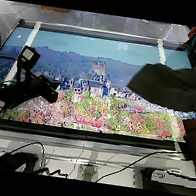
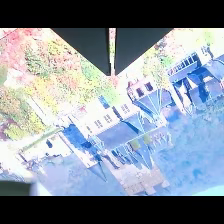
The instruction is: Fold the clothes and pants, and hang the long-sleeved shirts on hangers.
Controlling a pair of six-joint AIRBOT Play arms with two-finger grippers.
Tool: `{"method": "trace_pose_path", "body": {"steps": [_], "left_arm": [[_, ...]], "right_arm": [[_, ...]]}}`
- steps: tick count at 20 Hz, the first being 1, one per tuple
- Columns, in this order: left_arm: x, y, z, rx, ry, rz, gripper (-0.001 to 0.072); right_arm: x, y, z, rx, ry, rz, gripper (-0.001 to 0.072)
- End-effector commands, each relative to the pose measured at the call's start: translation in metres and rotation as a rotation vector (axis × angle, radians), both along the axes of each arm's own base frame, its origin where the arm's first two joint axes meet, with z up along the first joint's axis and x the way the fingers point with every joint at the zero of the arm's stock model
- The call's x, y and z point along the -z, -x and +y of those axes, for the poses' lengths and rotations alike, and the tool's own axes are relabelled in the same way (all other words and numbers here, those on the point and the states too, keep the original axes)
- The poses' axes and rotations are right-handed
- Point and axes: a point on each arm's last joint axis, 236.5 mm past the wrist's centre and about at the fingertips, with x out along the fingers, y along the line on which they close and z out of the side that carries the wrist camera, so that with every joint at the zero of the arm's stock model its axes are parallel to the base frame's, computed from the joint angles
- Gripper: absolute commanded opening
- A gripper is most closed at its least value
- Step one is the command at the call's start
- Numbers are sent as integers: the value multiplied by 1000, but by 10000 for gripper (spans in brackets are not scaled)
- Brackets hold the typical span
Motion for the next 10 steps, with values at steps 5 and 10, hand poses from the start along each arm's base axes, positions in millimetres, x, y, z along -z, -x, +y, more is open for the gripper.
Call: {"method": "trace_pose_path", "body": {"steps": [5, 10], "left_arm": [[1, -5, 15, -20, -84, -37, 30], [5, -8, 19, -27, -117, -40, 30]], "right_arm": [[-23, 145, -106, 516, 138, 119, 30], [-31, 216, -138, 711, 216, 201, 30]]}}
